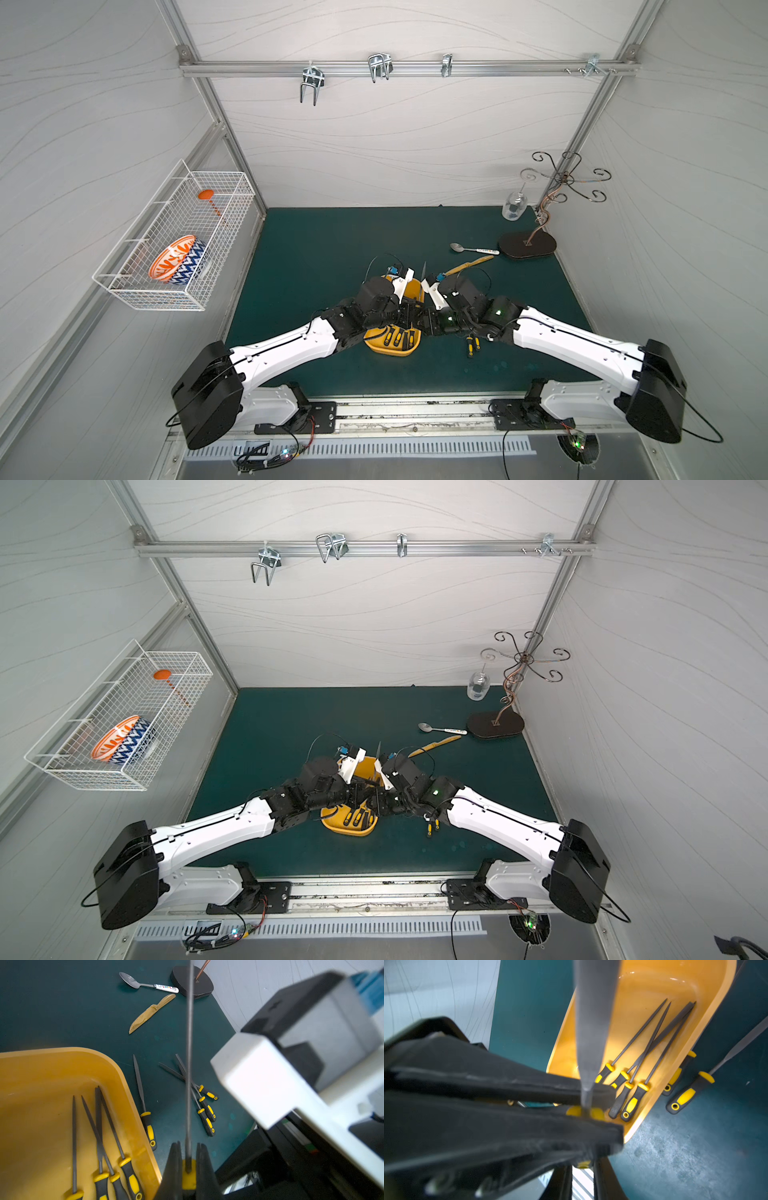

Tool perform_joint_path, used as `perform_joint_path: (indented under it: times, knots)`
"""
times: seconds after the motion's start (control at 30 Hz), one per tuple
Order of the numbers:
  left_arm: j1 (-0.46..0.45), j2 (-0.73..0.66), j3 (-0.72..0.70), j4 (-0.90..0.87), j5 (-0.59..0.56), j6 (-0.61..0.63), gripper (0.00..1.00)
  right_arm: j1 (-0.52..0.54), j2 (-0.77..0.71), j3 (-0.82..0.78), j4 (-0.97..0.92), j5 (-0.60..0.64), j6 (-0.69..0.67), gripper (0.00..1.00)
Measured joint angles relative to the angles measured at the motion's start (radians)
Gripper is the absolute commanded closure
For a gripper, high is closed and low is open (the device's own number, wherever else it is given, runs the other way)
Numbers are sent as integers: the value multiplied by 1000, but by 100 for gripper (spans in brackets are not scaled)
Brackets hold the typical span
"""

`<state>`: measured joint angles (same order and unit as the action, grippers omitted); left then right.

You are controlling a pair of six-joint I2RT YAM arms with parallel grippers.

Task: Put the file tool into the storage box
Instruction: Place the file tool in the storage box, then pick up the file tool from the center of the board.

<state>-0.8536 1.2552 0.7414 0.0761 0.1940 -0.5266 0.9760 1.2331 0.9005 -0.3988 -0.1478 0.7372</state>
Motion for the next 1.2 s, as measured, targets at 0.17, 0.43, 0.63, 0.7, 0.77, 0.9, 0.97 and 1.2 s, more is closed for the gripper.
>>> perform_joint_path:
  times: [0.17,0.43,0.63,0.7,0.77,0.9,0.97,1.2]
  knots:
    - [0,6,-12,-76,-79,10,100,0,-2,5,-24,46,5,55]
    - [0,152,5,-257,-266,53,77,-4,-10,-7,-56,119,14,55]
    - [0,206,14,-307,-300,55,51,-28,-11,-57,-89,173,36,53]
    - [0,206,16,-306,-311,55,49,-42,-3,-68,-98,185,45,53]
    - [0,205,16,-306,-317,52,48,-58,17,-75,-99,194,53,53]
    - [0,180,16,-307,-331,45,48,-85,77,-77,-89,197,60,53]
    - [0,157,15,-306,-336,40,48,-92,117,-76,-80,198,59,53]
    - [0,75,2,-312,-359,32,47,-95,291,-15,-65,193,40,54]
